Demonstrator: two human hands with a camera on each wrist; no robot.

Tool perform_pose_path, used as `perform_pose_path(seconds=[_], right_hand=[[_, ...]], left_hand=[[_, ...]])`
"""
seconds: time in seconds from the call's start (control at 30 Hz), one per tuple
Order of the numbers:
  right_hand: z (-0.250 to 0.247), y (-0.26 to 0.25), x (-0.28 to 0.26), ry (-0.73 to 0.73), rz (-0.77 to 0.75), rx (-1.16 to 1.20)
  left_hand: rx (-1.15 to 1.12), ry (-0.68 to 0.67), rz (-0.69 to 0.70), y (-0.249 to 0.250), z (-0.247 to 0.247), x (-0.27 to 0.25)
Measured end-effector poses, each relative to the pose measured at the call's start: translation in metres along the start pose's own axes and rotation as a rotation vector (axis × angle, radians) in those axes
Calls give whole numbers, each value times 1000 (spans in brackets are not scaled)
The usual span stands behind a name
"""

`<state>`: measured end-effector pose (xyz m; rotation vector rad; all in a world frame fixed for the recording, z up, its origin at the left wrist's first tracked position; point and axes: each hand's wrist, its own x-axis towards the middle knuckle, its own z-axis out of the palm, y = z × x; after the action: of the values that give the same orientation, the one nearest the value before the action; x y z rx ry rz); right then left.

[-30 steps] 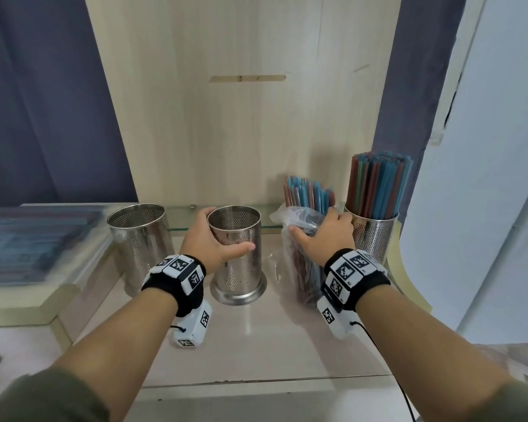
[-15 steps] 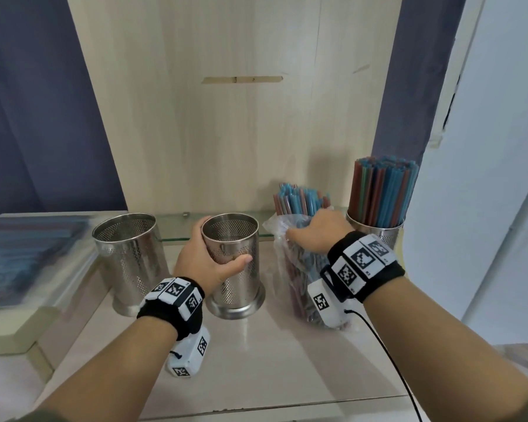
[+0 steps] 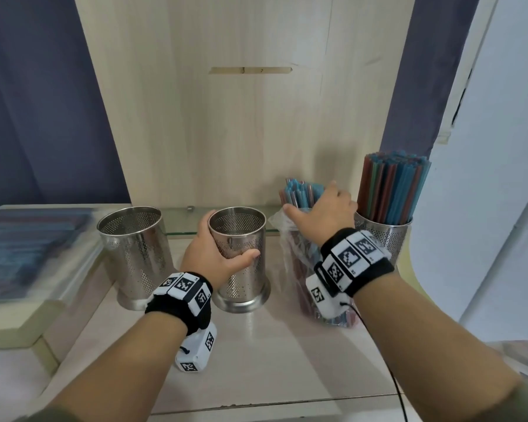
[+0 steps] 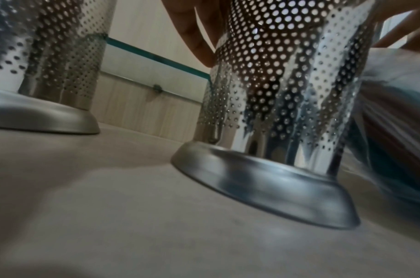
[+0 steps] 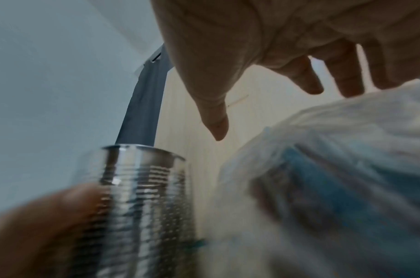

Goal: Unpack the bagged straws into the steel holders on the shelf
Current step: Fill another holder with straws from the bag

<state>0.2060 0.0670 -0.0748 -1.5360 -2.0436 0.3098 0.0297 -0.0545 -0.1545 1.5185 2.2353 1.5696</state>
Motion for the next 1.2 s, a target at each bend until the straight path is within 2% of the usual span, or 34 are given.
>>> perform_pose_path(seconds=[0.1, 0.23, 0.33, 0.47, 0.53, 0.57, 0.63, 0.67, 0.7, 0.73, 0.83, 0.93, 1.0, 1.07, 1.13, 1.2], right_hand=[[16, 6, -21, -85, 139, 136], [26, 16, -24, -76, 242, 59], [19, 26, -20, -108, 300, 249], [9, 47, -29, -121, 150, 365], [6, 59, -38, -45, 39, 473], [5, 63, -44, 15, -21, 534], [0, 68, -57, 126, -114, 657], [-1, 69, -64, 163, -157, 697], [-3, 68, -70, 192, -200, 718], [-4, 65, -76, 202, -230, 728], [-7, 59, -92, 202, -250, 778], [-10, 62, -104, 130, -224, 748], [-16, 66, -110, 46, -278, 738], [-24, 73, -111, -55, -430, 709], [-32, 83, -106, -188, -561, 608], [-42, 94, -101, -303, -617, 458]], left_hand=[[2, -8, 2, 0, 1, 1], [-7, -2, -8, 0, 0, 1], [-14, -30, -20, 2, -1, 1], [119, -126, -17, 2, -7, -3], [278, -51, 25, 12, -12, -10], [338, 38, 82, 23, -15, -16], [341, 192, 289, 51, -21, -30], [292, 216, 399, 64, -21, -37], [215, 183, 466, 75, -18, -42], [115, 100, 473, 83, -13, -45], [-174, -164, 279, 105, 4, -52], [-369, -299, 176, 119, 19, -55], [-464, -315, 165, 122, 28, -53], [-506, -295, 132, 121, 35, -52], [-509, -267, 97, 119, 39, -51], [-448, -233, 111, 119, 37, -50]])
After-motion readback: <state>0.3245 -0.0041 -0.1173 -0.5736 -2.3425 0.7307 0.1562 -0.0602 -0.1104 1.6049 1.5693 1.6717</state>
